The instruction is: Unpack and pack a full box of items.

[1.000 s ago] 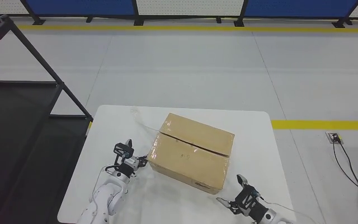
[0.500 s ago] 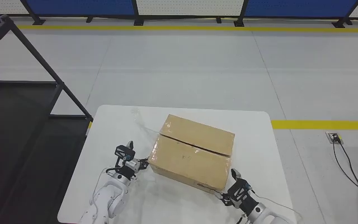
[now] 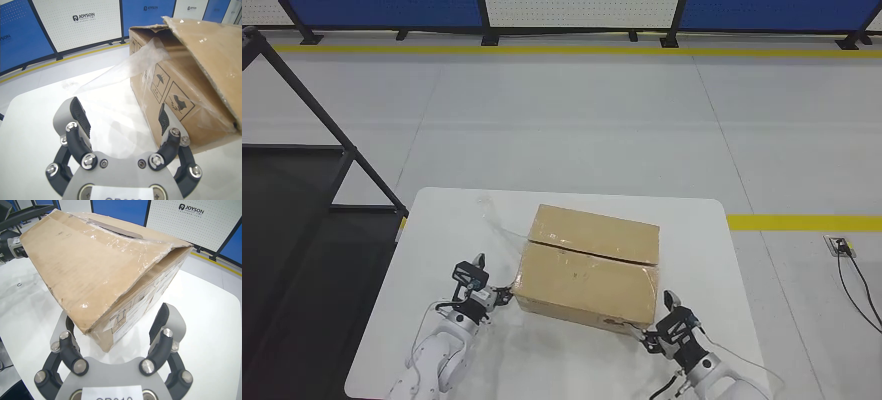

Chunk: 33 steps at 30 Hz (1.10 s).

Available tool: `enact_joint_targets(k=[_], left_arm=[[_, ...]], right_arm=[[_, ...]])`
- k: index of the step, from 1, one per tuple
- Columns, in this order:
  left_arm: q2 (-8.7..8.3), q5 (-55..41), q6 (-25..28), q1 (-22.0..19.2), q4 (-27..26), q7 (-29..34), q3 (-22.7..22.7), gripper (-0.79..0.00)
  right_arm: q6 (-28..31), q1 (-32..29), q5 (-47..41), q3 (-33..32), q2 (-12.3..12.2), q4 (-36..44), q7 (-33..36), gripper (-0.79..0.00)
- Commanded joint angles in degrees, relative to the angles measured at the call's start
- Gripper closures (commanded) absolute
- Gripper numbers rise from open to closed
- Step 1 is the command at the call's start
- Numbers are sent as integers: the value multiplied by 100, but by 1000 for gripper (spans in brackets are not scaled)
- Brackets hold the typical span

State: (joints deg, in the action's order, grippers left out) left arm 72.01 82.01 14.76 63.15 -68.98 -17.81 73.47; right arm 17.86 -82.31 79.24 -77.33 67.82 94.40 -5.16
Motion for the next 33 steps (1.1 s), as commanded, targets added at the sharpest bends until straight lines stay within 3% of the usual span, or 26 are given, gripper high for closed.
enact_joint_targets(k=[1,14,21,26,33], left_arm=[[3,2,2,-4,9,-2,-14,-785],[7,25,71,-42,46,-1,-54,-785],[-49,-48,63,-105,236,38,236,-785],[-65,206,44,-381,588,-26,241,-785],[11,308,266,-1072,1407,-262,-58,-785]], right_arm=[[-11,30,-46,-12,3,-16,19,-785],[-136,159,-268,-72,21,-94,111,-785],[34,-156,-639,-481,-21,116,-267,-785],[306,-622,-865,-885,-70,451,-718,-785],[679,-1176,-1024,-1285,-121,857,-1013,-785]])
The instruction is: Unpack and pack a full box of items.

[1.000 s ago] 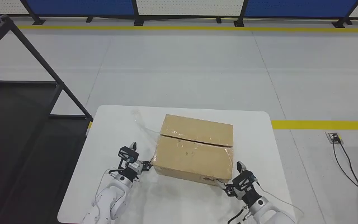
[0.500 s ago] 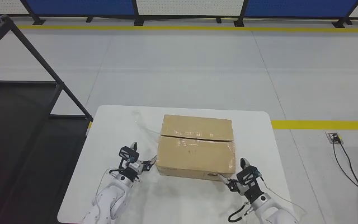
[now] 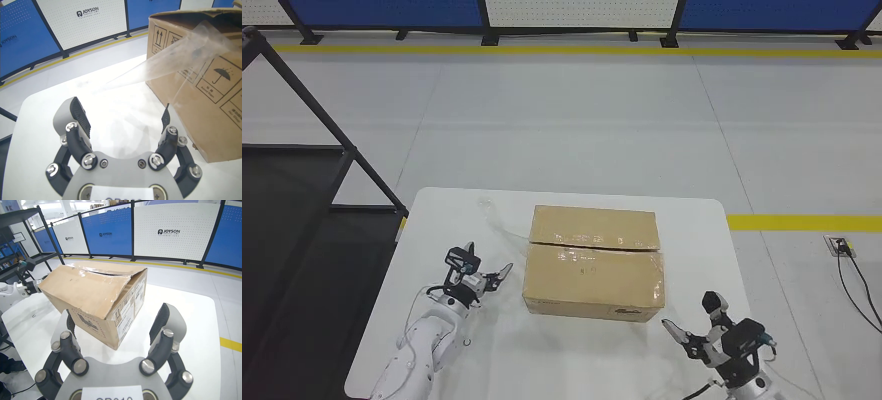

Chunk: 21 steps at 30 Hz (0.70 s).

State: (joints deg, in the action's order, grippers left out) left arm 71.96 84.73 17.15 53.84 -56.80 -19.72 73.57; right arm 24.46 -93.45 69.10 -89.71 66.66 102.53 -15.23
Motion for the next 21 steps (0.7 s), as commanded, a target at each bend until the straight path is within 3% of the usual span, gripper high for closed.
enact_joint_targets(k=[1,11,21], left_arm=[[30,129,-28,-257,341,-138,-127,-785],[281,449,-401,-1239,1811,-907,-767,-785],[535,502,-1171,-1737,2720,-1557,-1126,-785]], right_arm=[[-1,-113,-19,-89,-7,77,-15,-785],[-104,-421,-49,-267,-12,263,-58,-785],[-70,-397,-60,-276,-13,273,66,-785]])
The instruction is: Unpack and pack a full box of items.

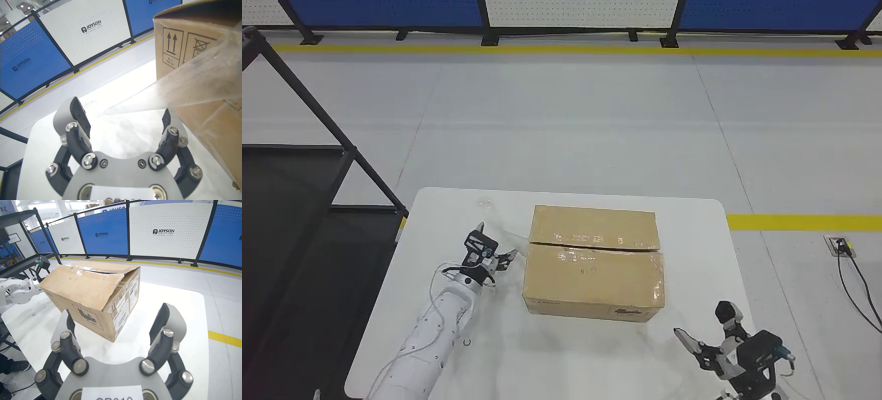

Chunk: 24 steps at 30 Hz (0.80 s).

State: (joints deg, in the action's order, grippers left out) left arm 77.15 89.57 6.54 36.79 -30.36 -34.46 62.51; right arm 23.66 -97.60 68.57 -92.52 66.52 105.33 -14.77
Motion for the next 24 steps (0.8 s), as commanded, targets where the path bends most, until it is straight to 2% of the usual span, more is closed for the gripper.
enact_joint_targets(k=[1,12,24], left_arm=[[29,5,-171,-45,130,-173,-26,-785],[35,-377,-619,-8,334,-917,190,-785],[-86,-413,-947,371,-179,-1226,445,-785]], right_arm=[[30,33,-13,11,0,-13,38,-785],[221,337,-40,105,-7,-163,247,-785],[325,544,-54,161,-13,-292,345,-785]])
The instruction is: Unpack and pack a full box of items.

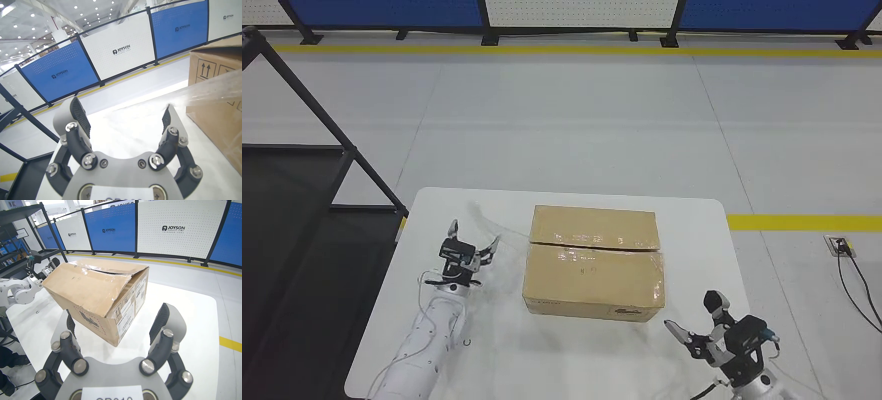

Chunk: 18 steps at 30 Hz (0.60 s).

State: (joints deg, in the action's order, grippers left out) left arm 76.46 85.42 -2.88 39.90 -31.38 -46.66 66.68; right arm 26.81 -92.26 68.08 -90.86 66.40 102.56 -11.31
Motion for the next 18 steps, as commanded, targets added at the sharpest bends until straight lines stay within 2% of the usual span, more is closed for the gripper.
enact_joint_targets(k=[1,7,12,18], left_arm=[[-33,11,-30,113,-150,-13,58,-785],[-156,208,-242,504,-698,31,244,-785],[-245,331,-10,793,-1153,441,366,-785],[-238,491,280,818,-1188,929,252,-785]], right_arm=[[18,17,-6,-9,-2,-28,-2,-785],[52,54,-34,5,-4,-110,-33,-785],[70,75,-43,11,-6,-126,-41,-785],[69,61,-9,-2,-11,-103,-47,-785]])
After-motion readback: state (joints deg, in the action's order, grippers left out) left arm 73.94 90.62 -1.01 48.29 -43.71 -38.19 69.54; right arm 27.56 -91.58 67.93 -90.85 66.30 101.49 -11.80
